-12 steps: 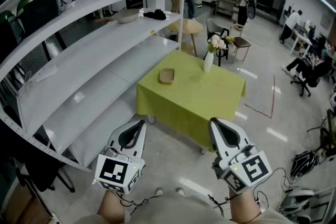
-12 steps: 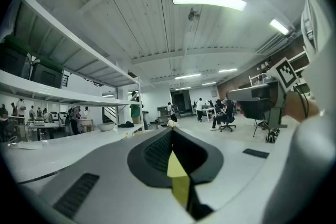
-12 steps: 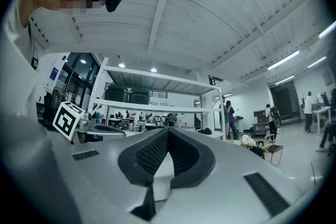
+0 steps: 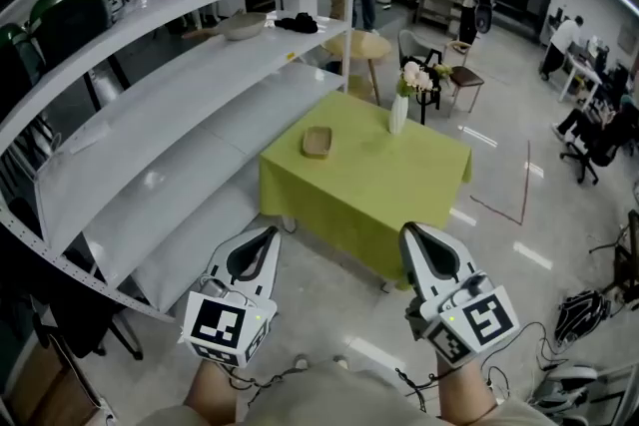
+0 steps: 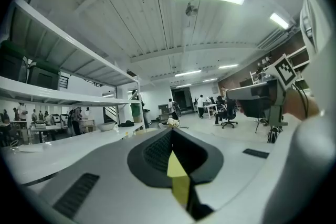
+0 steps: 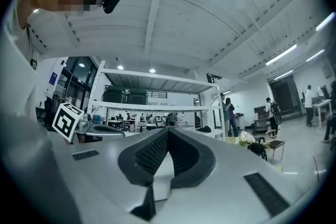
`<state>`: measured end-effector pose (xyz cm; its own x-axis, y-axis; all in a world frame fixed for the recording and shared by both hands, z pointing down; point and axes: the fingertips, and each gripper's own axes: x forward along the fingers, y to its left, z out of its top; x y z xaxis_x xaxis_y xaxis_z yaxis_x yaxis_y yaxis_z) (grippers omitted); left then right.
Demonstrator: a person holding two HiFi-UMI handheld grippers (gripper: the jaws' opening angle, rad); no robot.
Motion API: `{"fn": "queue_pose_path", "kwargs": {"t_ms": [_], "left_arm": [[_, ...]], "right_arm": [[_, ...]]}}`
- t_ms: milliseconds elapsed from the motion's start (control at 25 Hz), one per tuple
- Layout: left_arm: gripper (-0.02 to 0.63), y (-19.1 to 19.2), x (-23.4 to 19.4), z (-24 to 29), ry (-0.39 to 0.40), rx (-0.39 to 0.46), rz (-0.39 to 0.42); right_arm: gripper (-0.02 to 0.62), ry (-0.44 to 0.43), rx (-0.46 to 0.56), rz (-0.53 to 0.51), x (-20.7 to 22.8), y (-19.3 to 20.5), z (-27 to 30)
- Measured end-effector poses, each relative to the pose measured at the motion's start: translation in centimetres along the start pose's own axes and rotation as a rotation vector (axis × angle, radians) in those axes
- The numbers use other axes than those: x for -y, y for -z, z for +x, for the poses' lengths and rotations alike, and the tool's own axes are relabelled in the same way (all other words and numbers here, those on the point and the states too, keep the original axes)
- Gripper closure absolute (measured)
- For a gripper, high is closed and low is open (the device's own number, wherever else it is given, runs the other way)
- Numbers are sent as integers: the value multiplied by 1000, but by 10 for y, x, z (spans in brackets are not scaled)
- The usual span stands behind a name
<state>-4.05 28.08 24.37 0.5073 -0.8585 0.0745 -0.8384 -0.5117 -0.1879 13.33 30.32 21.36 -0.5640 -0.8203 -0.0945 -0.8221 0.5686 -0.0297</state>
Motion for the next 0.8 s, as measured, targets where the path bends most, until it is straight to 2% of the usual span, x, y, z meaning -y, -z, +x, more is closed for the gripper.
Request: {"fn": "queue_pose_path", "kwargs": {"t_ms": [520, 800], "left_arm": [[601, 9, 21, 26, -41, -10, -9], [601, 19, 16, 36, -73, -2, 2]], "right_arm": [[589, -37, -31, 6, 37, 23, -4], [589, -62, -30, -4, 47, 40, 11]]}}
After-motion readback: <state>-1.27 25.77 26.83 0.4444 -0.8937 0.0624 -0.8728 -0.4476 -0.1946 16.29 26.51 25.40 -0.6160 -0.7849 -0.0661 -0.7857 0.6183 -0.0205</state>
